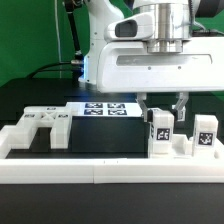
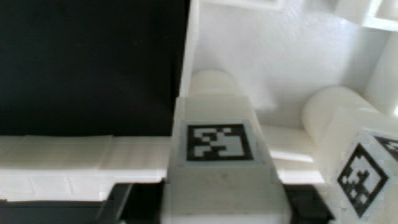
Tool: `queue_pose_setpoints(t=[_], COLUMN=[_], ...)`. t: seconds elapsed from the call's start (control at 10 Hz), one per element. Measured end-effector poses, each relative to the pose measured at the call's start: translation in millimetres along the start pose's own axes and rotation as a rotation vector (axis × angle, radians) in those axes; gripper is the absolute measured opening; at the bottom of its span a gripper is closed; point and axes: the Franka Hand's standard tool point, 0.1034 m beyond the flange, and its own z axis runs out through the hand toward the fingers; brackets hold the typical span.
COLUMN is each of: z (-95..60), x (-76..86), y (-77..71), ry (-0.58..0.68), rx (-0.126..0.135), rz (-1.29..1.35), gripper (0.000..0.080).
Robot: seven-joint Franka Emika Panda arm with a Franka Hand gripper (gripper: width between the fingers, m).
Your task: Assemble chair
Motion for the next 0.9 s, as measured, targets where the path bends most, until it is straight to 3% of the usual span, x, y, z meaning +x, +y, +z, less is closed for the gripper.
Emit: queue_pose_setpoints(t=[0.6,0.9], z=[0.4,0.4], x=[0.1,2.9], y=[-10.2,-9.8], ry=[0.023,0.036], rx=[0.008,0.013], rz=[0.779,1.010], gripper=[0.0291,0.0291])
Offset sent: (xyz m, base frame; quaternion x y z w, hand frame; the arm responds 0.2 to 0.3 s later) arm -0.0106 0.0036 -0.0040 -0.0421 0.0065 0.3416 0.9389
